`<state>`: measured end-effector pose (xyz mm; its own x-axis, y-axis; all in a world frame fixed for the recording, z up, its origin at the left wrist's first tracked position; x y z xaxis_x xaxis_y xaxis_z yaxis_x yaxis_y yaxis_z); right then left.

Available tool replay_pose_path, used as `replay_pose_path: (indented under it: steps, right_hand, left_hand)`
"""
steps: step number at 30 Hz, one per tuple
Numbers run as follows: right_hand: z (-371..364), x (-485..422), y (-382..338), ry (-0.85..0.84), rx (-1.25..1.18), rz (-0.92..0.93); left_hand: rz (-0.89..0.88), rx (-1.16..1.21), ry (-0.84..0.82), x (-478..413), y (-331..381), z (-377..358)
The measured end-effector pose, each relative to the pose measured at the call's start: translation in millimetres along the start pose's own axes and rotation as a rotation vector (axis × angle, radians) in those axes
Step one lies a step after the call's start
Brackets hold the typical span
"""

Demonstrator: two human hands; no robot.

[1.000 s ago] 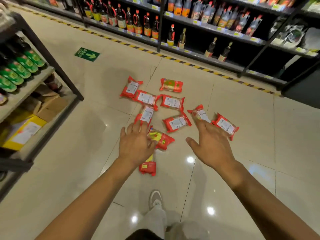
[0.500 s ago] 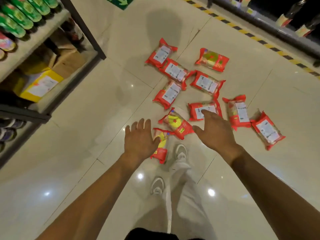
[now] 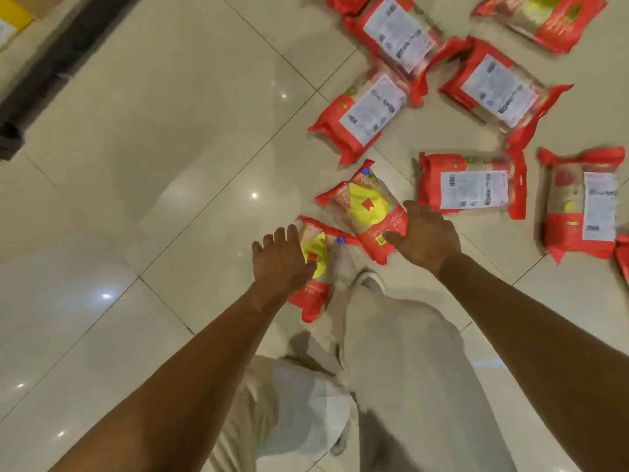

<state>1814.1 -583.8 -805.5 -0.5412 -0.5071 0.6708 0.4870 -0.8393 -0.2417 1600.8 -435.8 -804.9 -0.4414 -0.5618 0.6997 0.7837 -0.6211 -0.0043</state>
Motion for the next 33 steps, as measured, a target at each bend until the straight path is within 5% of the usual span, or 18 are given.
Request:
replay_pose_path:
  steps: [9,21,27,33]
  right_hand:
    - [-110.1,-152.9,47.9,-0.006,0.003,-0.029]
    - [-147.4,-202.3,56.1,-0.087,-0.178,-0.261]
    - [-70.2,-126.0,6.4,0.12,-0.278,-0.11]
    - [120.0,14.4,-87.0,0.344,-0.567,0.031]
  left_hand:
    - [0.143,0.276,-0.086,-126.4,-13.6,-144.6]
    - [0.312,0.728,-0.07,-171.6,-41.4,-192.2]
    - [0.388,0.898,0.173,-117.4,-65.4,-113.2]
    - [0.411,1.229,0.497,11.2,-114.2,101.1]
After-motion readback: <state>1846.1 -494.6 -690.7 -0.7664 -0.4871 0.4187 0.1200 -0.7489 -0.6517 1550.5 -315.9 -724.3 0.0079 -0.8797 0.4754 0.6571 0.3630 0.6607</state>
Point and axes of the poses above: each hand's wrist, its own x-axis away from the middle knuckle, its own z-axis out of the back of the hand, y = z × x, the point moved 7 cm from there along -x, towards the middle knuckle, and after that the axes turned 2 degrees about y, right-handed, at the moved point
